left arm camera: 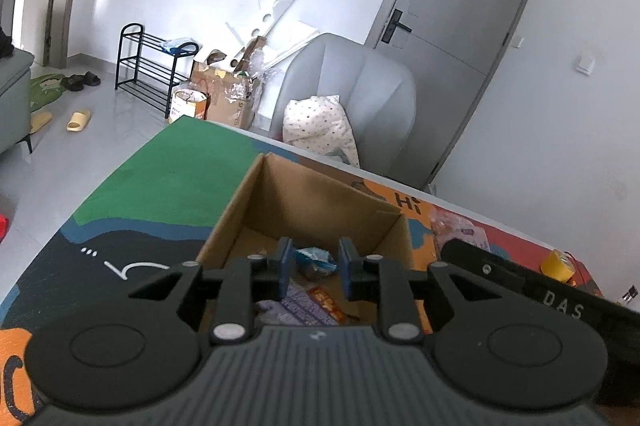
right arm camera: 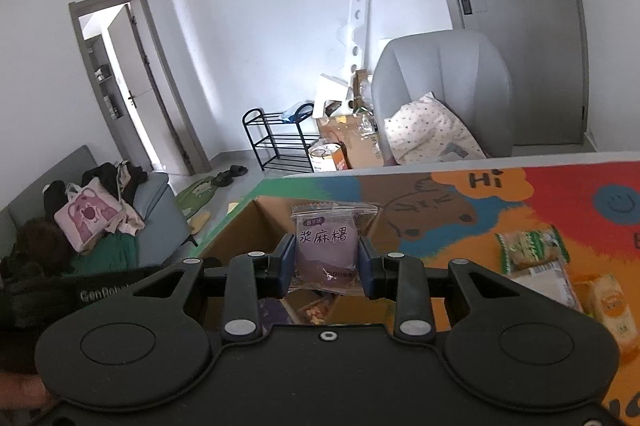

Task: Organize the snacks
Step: 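Open both tools to drop the clear tube and pink pack into the box, then move both open tools back to the snack pile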

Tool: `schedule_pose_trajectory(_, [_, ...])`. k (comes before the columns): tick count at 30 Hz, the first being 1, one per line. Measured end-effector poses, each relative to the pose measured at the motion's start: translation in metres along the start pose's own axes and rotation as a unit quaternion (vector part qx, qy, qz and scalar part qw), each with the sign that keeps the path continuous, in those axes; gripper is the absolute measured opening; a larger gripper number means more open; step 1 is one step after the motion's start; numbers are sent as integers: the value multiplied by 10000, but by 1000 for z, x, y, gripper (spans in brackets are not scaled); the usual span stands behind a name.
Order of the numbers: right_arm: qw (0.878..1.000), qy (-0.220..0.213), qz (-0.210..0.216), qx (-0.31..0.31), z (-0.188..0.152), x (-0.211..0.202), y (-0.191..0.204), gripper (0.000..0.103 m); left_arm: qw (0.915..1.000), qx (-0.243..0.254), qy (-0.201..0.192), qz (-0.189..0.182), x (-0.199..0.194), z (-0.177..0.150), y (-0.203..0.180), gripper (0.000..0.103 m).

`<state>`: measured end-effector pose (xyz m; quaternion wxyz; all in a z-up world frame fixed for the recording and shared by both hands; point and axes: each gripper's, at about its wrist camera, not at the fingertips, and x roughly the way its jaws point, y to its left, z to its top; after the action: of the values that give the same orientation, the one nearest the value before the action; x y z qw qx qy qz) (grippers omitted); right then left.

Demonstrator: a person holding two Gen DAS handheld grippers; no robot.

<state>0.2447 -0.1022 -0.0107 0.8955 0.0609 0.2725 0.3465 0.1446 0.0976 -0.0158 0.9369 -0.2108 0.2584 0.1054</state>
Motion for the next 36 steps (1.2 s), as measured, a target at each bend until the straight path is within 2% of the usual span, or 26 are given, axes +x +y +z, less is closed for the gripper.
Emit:
schedule_pose_trajectory(2, [10000,-17,14,-12,3,3,2,34,10000,-24,48,17,1,-1,2,31])
schedule_pose_trajectory(4, [10000,-58,-31,11,6,2,5,44,10000,-57,54,56,0,-1,4,40])
schedule_pose_trajectory(6, [9999,-119,-67,39,8,-1,4,59,9999,-125,37,91,-1,0,5,57])
schedule_pose_trajectory(9, [9998,-158,-64,107,7,-9,-2,64,9998,-129,-6,122,-1,1,3,75])
schedule_pose_trajectory(13, [9994,-92,-139,310,2,-14,-18,66,9999,-30,-64,137,-2,-1,-6,83])
schedule_pose_trajectory(15, [9992,-66,-180,351,-1,-19,-25,73,9999,10,-83,128,-1,-2,-12,88])
schedule_pose_trajectory(18, [9988,-77,-262,401,-5,-26,-34,76,9998,98,-78,140,2,-5,-18,91])
schedule_pose_trajectory(23, [9969,-71,-424,653,-11,-39,-57,76,9996,217,125,144,10,-8,-34,92])
schedule_pose_trajectory(27, [9954,-70,-646,709,-17,-52,-72,77,9995,319,64,54,6,-12,-47,98])
schedule_pose_trajectory(31, [9931,-103,-812,842,-22,-64,-89,77,9992,368,128,-74,9,-17,-59,98])
schedule_pose_trajectory(36, [9910,-112,-959,926,-30,-75,-106,85,9980,541,255,-219,13,-25,-77,98])
